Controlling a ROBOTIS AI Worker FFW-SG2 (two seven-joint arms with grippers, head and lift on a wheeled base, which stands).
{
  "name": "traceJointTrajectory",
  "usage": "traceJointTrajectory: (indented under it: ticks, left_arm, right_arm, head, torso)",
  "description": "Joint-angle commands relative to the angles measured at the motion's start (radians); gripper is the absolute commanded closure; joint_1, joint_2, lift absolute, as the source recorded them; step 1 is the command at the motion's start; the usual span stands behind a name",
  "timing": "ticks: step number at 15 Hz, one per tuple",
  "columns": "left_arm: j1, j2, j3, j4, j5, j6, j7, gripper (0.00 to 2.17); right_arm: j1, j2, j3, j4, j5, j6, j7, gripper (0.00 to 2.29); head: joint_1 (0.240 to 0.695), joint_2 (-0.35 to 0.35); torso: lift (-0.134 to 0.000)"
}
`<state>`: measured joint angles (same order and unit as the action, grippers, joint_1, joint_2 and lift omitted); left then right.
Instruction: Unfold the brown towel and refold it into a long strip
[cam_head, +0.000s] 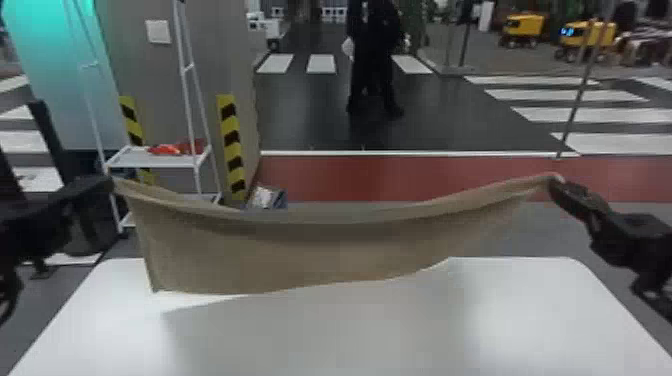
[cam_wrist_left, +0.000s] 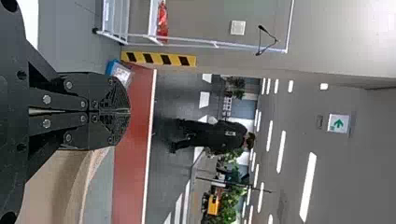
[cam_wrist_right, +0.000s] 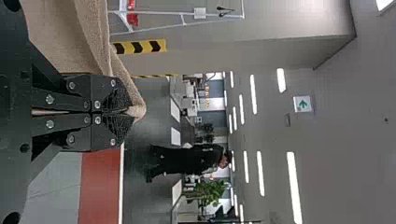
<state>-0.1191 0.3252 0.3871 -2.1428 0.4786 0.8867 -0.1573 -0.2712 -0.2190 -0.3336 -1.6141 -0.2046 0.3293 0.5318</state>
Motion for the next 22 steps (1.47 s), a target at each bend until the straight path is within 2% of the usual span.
traceJointTrajectory:
  ticks: [1,3,4,5,6,8,9,11,14,16,19,22]
  left_arm:
    - [0.134,-0.023,0.03,-0.095,-0.021,-0.001,-0.045,1.95]
    - [0.213,-0.057,0.035,-0.149,-0.054,0.021,-0.108,1.95]
    - [0.237,-0.075,0.029,-0.178,-0.08,0.064,-0.117,1.95]
    - [0.263,-0.104,0.021,-0.212,-0.104,0.097,-0.119,1.95]
    - [0.294,-0.118,0.009,-0.247,-0.144,0.131,-0.12,1.95]
    - [0.351,-0.135,-0.004,-0.35,-0.221,0.364,-0.137,1.95]
    - [0.38,-0.141,-0.001,-0.399,-0.242,0.475,-0.154,1.95]
    - [0.454,-0.147,0.006,-0.479,-0.293,0.545,-0.163,1.95]
    - [0.486,-0.166,0.03,-0.525,-0.316,0.61,-0.194,1.95]
    - [0.495,-0.173,0.045,-0.546,-0.318,0.61,-0.189,1.95]
    - [0.464,-0.173,0.039,-0.548,-0.311,0.604,-0.171,1.95]
    - [0.377,-0.17,-0.014,-0.466,-0.325,0.558,-0.14,1.95]
  right_arm:
    - [0.127,-0.003,-0.024,-0.046,-0.013,-0.057,0.01,1.5]
    - [0.23,-0.01,-0.076,-0.081,-0.013,-0.057,0.045,1.5]
    - [0.277,-0.01,-0.102,-0.106,-0.01,-0.057,0.048,1.5]
    - [0.329,-0.017,-0.122,-0.13,-0.01,-0.057,0.056,1.5]
    - [0.371,-0.016,-0.145,-0.153,-0.007,-0.057,0.068,1.5]
    - [0.455,-0.014,-0.176,-0.205,-0.016,-0.045,0.094,1.5]
    - [0.491,-0.01,-0.193,-0.228,-0.024,-0.035,0.108,1.5]
    - [0.558,-0.008,-0.231,-0.26,-0.05,-0.014,0.148,1.5]
    - [0.607,0.013,-0.294,-0.306,-0.062,0.011,0.257,1.5]
    - [0.627,0.017,-0.328,-0.354,-0.076,0.09,0.31,1.5]
    - [0.621,0.015,-0.329,-0.36,-0.076,0.096,0.318,1.5]
    - [0.506,0.003,-0.294,-0.288,-0.007,0.195,0.315,1.5]
  head:
    - [0.453,0.008]
    - [0.504,-0.005]
    - [0.533,-0.017]
    - [0.582,-0.042]
    - [0.61,-0.059]
    - [0.655,-0.085]
    - [0.695,-0.107]
    - [0.695,-0.13]
    - [0.695,-0.143]
    - [0.695,-0.146]
    - [0.695,-0.137]
    - [0.695,-0.139]
  torso:
    - [-0.123]
    - [-0.123]
    - [-0.123]
    - [-0.123]
    - [-0.123]
    - [-0.123]
    - [-0.123]
    - [-0.123]
    - [-0.123]
    - [-0.123]
    - [-0.123]
    - [-0.123]
